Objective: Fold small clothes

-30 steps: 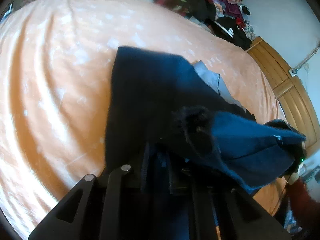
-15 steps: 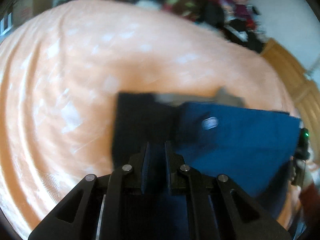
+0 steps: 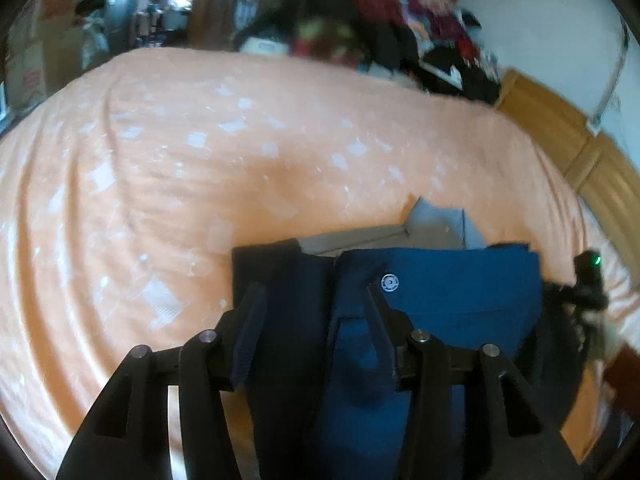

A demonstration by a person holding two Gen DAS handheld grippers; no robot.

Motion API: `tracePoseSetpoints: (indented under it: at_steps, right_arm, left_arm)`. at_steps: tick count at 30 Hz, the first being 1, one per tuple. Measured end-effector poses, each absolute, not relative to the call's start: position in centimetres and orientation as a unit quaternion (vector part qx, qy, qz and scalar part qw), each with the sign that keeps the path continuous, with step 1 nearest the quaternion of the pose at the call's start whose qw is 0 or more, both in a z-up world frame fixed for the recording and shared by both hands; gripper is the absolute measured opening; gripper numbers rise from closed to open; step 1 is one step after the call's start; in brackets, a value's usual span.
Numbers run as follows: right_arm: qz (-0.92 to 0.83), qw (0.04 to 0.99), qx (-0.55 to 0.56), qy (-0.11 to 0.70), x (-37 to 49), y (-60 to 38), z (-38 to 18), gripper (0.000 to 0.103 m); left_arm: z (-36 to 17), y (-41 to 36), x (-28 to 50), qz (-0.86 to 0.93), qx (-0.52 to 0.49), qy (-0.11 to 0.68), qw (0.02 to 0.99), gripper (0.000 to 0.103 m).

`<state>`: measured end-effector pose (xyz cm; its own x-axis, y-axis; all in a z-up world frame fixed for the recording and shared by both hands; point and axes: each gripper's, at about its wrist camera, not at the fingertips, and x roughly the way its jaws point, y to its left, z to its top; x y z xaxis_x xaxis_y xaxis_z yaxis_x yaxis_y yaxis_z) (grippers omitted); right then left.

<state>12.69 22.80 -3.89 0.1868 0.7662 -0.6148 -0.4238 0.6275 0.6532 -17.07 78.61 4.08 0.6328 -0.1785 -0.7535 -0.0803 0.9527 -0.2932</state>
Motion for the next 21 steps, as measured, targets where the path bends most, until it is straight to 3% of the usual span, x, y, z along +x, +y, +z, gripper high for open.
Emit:
tracePoseSetpoints:
  at_steps: [7,8,9,10,11,12,17,21]
  right_arm:
    - [0.402,0.763,0.124,0.491,12.9,24.8,-3.2,0.058]
    - [0.396,0.767,0.119,0.491,13.0,24.9,-3.1,0.051]
    - [0.383,0.775,0.108,0.490,12.8,24.9,-2.8,0.030]
    - [0.377,0.780,0.102,0.490,12.7,24.9,-2.6,0.020]
    - [0.375,0.781,0.105,0.487,12.6,24.8,-2.4,0.005]
    - [0.378,0.783,0.109,0.482,12.4,24.5,-1.9,0.005]
    - [0.378,0.804,0.105,0.447,11.6,23.2,0.7,0.000]
    - [0.351,0.801,0.097,0.475,12.6,23.8,-1.4,0.000]
  left_arm:
    - [0.0,76.6,-12.2,-0.062,-0.165,0.485,0.856,0.052]
    - [-0.2,76.3,-12.1,-0.065,-0.166,0.486,0.856,0.049]
    - [-0.3,75.7,-12.0,-0.070,-0.161,0.487,0.856,0.032]
    - [0.0,75.3,-12.4,-0.062,-0.148,0.481,0.862,0.028]
    - [0.8,74.9,-12.8,-0.063,-0.138,0.466,0.872,0.014]
    - [1.5,74.9,-13.2,-0.062,-0.139,0.452,0.879,0.006]
    - [8.8,78.7,-17.8,0.014,-0.138,0.329,0.934,0.006]
    - [5.1,81.0,-16.1,0.052,-0.122,0.387,0.912,0.008]
